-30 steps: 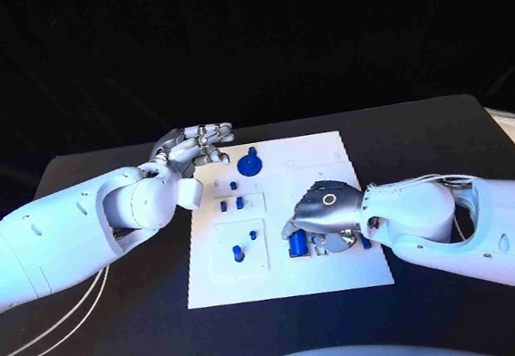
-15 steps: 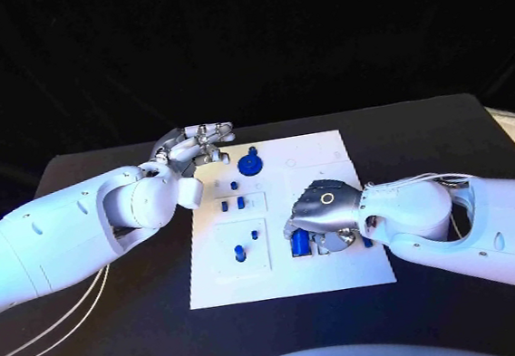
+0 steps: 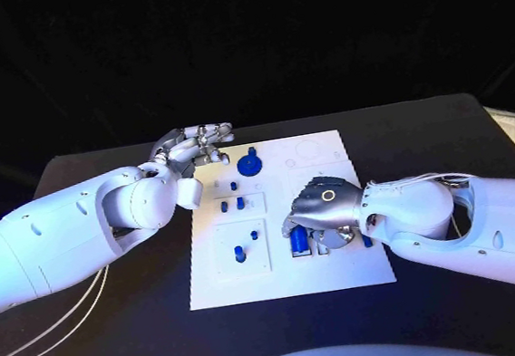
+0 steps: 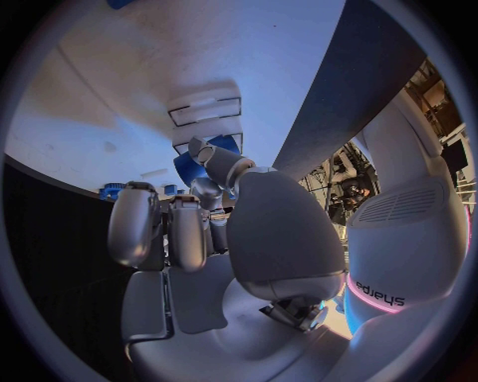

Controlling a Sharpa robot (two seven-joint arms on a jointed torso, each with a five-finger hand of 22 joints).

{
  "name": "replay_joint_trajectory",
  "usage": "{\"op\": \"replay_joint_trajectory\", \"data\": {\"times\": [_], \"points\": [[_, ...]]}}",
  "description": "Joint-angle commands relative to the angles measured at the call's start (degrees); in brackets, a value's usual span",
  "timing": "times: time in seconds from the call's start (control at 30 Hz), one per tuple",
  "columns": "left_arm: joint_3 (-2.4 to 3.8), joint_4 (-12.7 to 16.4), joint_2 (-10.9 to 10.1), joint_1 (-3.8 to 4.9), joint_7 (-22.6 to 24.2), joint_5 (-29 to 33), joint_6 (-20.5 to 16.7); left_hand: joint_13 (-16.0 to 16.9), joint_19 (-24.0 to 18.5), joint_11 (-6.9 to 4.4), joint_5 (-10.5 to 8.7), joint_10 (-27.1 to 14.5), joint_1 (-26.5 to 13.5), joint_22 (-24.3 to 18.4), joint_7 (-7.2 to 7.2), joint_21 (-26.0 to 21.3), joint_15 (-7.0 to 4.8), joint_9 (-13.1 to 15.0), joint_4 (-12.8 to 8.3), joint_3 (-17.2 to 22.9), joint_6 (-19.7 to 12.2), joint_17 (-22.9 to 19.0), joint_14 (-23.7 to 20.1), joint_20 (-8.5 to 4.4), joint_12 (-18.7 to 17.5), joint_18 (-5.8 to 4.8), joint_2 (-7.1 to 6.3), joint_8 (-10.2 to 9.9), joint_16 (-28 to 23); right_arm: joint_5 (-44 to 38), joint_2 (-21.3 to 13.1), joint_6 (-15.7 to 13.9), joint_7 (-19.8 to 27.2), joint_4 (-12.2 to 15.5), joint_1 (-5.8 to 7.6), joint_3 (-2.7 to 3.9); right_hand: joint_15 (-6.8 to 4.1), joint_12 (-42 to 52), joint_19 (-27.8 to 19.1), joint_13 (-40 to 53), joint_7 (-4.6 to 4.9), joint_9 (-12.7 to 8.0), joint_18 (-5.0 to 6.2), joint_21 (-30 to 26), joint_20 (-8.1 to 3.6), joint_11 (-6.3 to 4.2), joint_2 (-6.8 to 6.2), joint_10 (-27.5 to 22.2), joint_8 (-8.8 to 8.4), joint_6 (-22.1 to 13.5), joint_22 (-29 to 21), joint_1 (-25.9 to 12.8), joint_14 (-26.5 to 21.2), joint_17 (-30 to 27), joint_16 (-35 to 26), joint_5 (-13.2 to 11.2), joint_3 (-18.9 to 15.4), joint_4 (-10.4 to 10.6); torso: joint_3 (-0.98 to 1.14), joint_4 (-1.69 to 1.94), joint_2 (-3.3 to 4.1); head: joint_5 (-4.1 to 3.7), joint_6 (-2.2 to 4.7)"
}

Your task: Assemble the parts on the task board

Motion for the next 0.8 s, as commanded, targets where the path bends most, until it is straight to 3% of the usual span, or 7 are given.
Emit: {"op": "replay_joint_trajectory", "data": {"times": [0.03, 0.33, 0.8], "points": [[0.04, 0.1, 0.1, -0.03, 0.0, -0.1, 1.1, 0.1, 0.2, 0.10, -0.27, -0.3, -0.3, -0.1, 0.12, -0.3, 0.02, -0.1, -0.1, -0.4, -0.5, -0.1, -0.3, 0.30, 0.2, 0.61, 0.15, 0.3, 0.0, 0.0, -0.2, -3.4, 0.4, 0.5, -0.01, 0.01, 0.35, 0.2, 0.0, 0.0, 2.37, 0.6, -0.55, 0.3, 0.38, 0.25, 0.84, 0.1, 0.90, 2.7, 0.1, 0.1, 3.2, 1.8, 0.2, -0.2, 0.0, 0.2, 0.02, 0.03, 0.02, -0.03, -0.01], [0.04, 0.1, 0.0, -0.03, -0.1, -0.1, 1.3, 0.1, 0.2, 0.13, -0.27, -0.5, -0.4, -0.1, 0.14, -0.3, 0.05, -0.1, 0.0, -0.5, -0.6, -0.1, -0.3, 0.32, 0.3, 0.60, 0.17, 0.3, 0.0, 1.1, -1.4, -4.0, 0.7, 2.1, 0.13, 0.13, 0.41, 0.0, 0.0, -0.2, 2.45, 0.6, -0.55, 0.3, 0.46, 0.30, 0.51, -0.1, 0.75, 2.6, 0.1, 0.0, 3.3, 1.8, 0.2, -0.2, -0.2, 0.3, 0.00, 0.04, 0.01, 0.05, -0.12], [0.04, 0.2, 0.0, -0.03, -0.3, -0.1, 1.4, 0.1, 0.2, 0.14, -0.27, -0.5, -0.4, -0.1, 0.16, -0.4, 0.07, -0.1, 0.0, -0.5, -0.6, -0.1, -0.4, 0.32, 0.3, 0.60, 0.17, 0.3, 0.0, 3.0, -2.6, 1.3, 1.4, 3.0, 0.56, 0.19, 0.39, -0.3, -0.1, -0.5, 2.39, 0.6, -0.49, 0.1, 0.54, 0.29, -0.42, -0.5, 0.57, 2.8, -0.1, -0.1, 3.1, 1.5, -0.1, -0.1, -0.6, 0.3, -0.02, -0.02, -0.05, 0.08, -0.42]]}}
